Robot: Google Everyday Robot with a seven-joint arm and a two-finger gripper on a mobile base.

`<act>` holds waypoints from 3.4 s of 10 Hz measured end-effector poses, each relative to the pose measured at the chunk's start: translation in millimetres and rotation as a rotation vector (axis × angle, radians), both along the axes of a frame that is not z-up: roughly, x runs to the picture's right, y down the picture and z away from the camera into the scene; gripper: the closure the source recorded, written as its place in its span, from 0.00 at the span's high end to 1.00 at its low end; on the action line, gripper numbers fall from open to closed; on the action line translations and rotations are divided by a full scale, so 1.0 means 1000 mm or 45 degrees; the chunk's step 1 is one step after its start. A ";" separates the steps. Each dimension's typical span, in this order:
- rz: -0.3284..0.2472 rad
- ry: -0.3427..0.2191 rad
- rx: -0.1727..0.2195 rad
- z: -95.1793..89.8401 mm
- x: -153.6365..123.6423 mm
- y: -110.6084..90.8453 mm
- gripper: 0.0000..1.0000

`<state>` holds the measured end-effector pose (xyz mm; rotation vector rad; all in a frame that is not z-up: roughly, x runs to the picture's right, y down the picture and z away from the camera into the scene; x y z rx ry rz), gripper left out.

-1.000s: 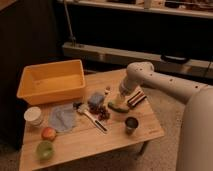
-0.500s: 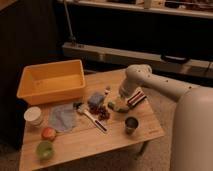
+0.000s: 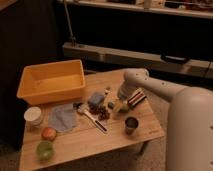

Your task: Place pepper in plastic cup

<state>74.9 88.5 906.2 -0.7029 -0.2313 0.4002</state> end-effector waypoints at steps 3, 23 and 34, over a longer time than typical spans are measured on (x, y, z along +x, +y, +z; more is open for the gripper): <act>-0.009 -0.017 -0.052 0.009 -0.004 0.012 0.80; -0.005 -0.129 0.118 -0.052 -0.035 -0.089 0.39; -0.045 -0.668 0.292 -0.222 -0.228 -0.124 0.39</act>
